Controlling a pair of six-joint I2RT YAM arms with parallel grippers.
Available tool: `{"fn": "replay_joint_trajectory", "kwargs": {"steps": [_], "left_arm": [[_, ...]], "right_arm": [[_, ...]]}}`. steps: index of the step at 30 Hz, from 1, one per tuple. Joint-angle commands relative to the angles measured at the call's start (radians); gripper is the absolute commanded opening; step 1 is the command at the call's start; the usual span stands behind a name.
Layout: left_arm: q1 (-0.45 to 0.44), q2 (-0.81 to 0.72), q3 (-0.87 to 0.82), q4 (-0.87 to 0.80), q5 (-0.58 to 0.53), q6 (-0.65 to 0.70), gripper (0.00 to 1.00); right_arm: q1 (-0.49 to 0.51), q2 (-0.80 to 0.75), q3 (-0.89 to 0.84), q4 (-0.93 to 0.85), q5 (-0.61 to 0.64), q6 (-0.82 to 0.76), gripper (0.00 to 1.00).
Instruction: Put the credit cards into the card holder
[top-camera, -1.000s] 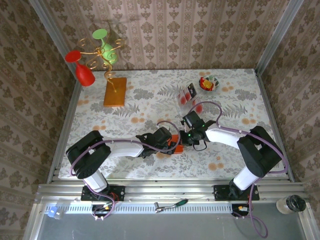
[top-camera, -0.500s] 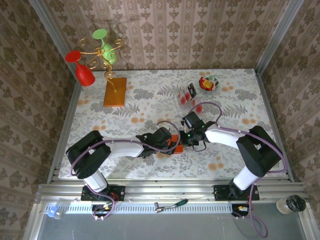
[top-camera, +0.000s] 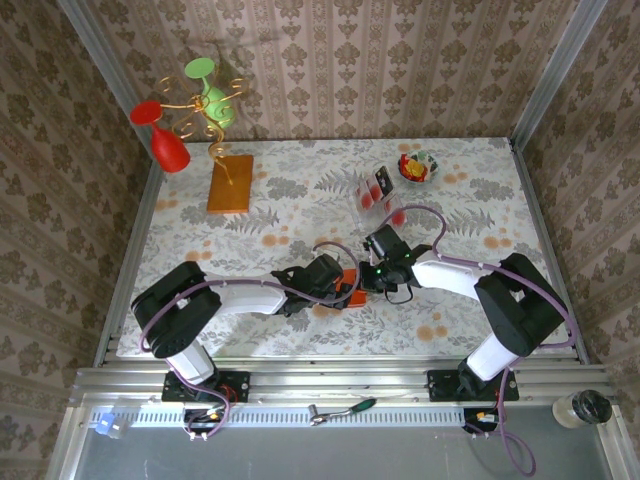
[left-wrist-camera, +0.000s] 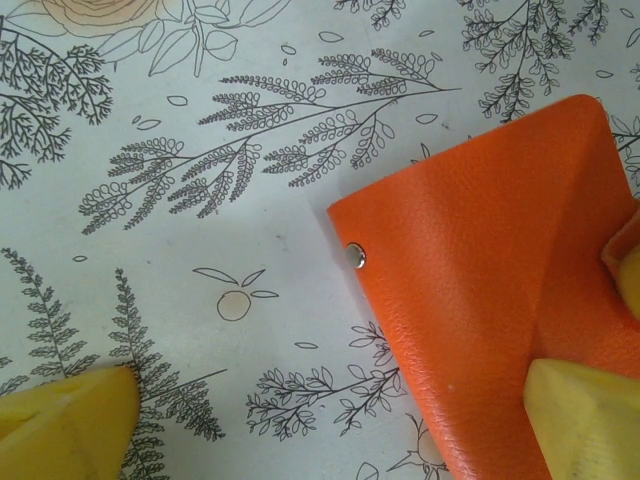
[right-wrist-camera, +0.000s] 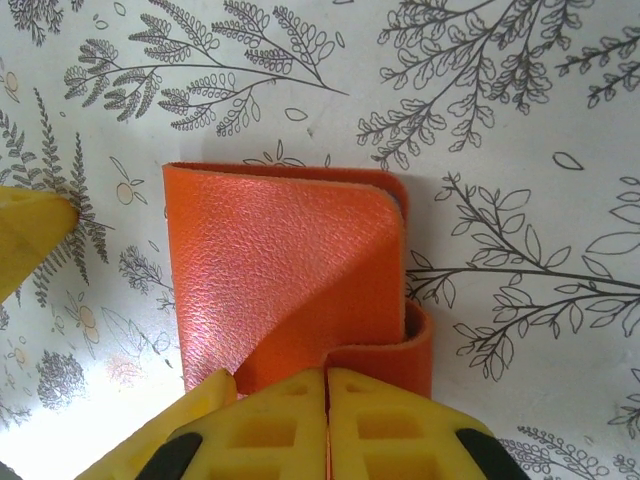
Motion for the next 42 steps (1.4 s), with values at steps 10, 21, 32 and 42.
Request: {"fn": "replay_joint_trajectory", "kwargs": {"steps": [10,21,32,42], "left_arm": [[0.040,-0.069,-0.036,0.006,0.033,-0.041,1.00],[0.103,-0.187,-0.115,0.021,-0.003,-0.068,1.00],[0.261,-0.484,-0.166,-0.047,-0.031,-0.034,1.00],[0.381,-0.766,-0.087,-0.220,-0.200,0.128,1.00]], "right_arm": [[0.015,0.030,0.025,-0.059,-0.058,0.050,0.26],[0.013,-0.004,0.091,-0.101,-0.068,0.042,0.42],[-0.077,-0.128,0.256,-0.230,-0.101,-0.016,0.60],[-0.212,-0.478,0.176,-0.316,0.126,-0.170,0.87]]}}
